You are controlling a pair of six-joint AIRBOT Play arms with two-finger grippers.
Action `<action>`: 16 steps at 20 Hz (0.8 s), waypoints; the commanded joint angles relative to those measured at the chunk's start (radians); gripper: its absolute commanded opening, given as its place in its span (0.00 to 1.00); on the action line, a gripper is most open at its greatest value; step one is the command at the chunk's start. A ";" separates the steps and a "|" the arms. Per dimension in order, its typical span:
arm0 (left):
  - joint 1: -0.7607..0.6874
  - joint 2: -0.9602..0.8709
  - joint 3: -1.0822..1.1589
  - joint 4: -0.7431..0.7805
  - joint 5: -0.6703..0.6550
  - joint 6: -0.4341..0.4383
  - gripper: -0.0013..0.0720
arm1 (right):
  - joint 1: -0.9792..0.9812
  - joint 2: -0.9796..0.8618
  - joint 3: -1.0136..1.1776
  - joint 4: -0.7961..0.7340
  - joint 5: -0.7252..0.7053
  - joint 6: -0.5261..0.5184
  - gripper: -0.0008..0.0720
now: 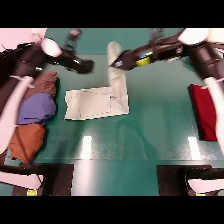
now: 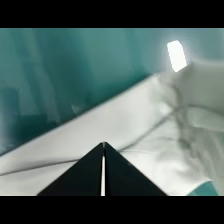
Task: Fold the shirts.
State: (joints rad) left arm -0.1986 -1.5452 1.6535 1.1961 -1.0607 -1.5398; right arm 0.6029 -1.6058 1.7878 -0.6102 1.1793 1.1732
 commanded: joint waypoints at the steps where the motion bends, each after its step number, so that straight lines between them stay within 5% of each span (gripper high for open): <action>1: 0.177 0.165 0.000 0.090 -0.076 0.003 0.05 | 0.199 -0.121 0.003 0.050 -0.222 -0.124 0.07; 3: 0.240 0.218 0.000 0.091 -0.091 0.003 0.05 | 0.273 -0.206 0.056 0.043 -0.268 -0.173 0.64; 4: 0.260 0.232 0.000 0.091 -0.099 0.003 0.05 | 0.290 -0.243 0.101 0.032 -0.245 -0.173 0.74; 6: 0.280 0.245 0.000 0.091 -0.130 0.003 0.05 | 0.282 -0.278 0.181 0.022 -0.137 -0.161 0.73; 8: 0.280 0.245 0.000 0.090 -0.162 0.010 0.05 | 0.229 -0.266 0.211 -0.101 -0.012 -0.051 0.57; 10: 0.280 0.245 0.000 0.084 -0.182 0.029 0.05 | 0.154 -0.227 0.164 -0.219 0.082 -0.002 0.57; 16: 0.280 0.245 0.000 0.080 -0.189 0.029 0.05 | -0.161 -0.027 -0.350 -0.227 0.016 0.087 0.58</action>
State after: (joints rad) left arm 0.0784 -1.3029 1.6535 1.2793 -1.2407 -1.5139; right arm 0.5762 -1.7142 1.6581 -0.8112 1.2297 1.1988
